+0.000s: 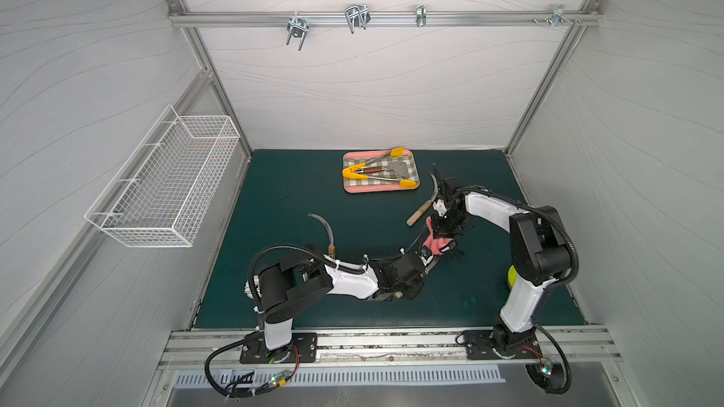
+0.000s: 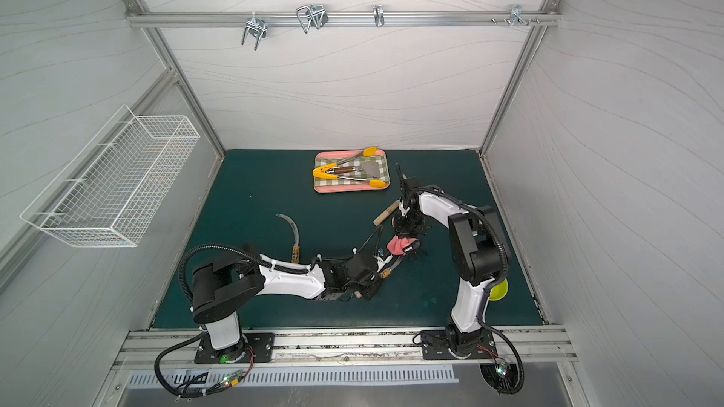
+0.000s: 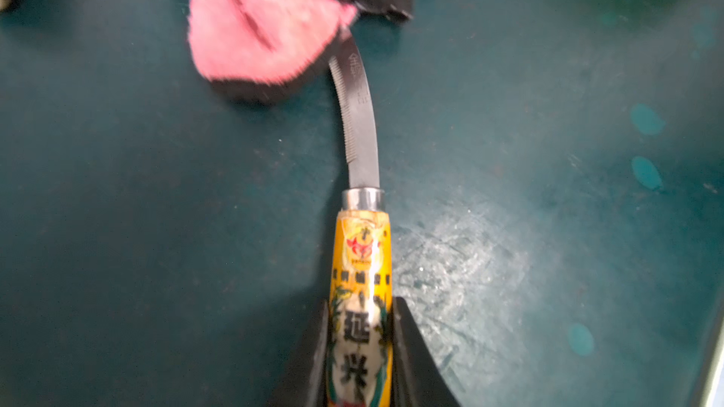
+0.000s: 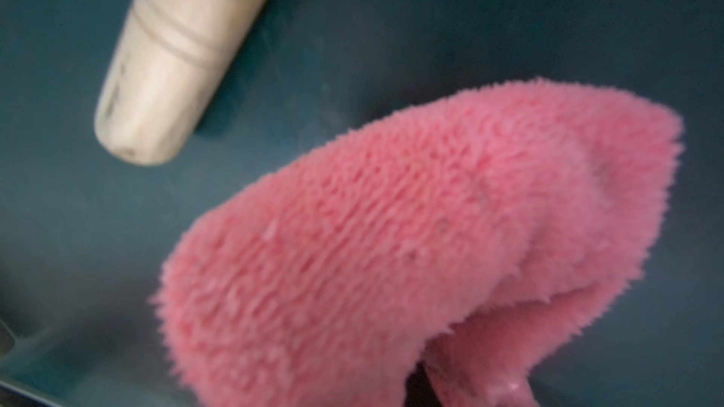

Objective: Wipe small sickles with rags
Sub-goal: Wipe the small sickle.

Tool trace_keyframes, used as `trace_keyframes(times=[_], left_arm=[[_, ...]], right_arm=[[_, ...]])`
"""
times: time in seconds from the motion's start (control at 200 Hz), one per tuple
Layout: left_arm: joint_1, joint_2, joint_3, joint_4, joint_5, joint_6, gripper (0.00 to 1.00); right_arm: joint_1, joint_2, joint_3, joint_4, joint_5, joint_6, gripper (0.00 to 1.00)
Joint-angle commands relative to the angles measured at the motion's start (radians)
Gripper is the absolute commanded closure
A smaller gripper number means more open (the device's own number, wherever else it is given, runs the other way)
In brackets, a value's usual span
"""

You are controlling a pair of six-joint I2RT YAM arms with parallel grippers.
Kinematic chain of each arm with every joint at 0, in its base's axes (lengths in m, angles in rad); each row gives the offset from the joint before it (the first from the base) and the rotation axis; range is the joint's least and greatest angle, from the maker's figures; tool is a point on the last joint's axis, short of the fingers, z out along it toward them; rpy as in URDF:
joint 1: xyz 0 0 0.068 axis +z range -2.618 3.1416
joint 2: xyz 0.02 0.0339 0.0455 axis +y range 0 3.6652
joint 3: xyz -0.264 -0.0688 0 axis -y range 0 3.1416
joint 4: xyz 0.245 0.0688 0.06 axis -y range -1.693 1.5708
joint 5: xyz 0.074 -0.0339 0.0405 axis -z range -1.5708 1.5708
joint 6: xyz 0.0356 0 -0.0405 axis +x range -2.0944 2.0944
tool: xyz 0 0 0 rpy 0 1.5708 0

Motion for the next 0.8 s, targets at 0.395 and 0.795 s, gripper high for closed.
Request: trace_keyframes(times=[0.395, 0.795], left_arm=[[0.001, 0.054, -0.058, 0.083, -0.115, -0.1, 1.0], [-0.043, 0.095, -0.045, 0.075, -0.127, -0.078, 1.0]], right_arm=[[0.079, -0.276, -0.365, 0.093, -0.198, 0.204, 0.88], [-0.087, -0.231, 0.135, -0.199, 0.042, -0.028, 0.92]])
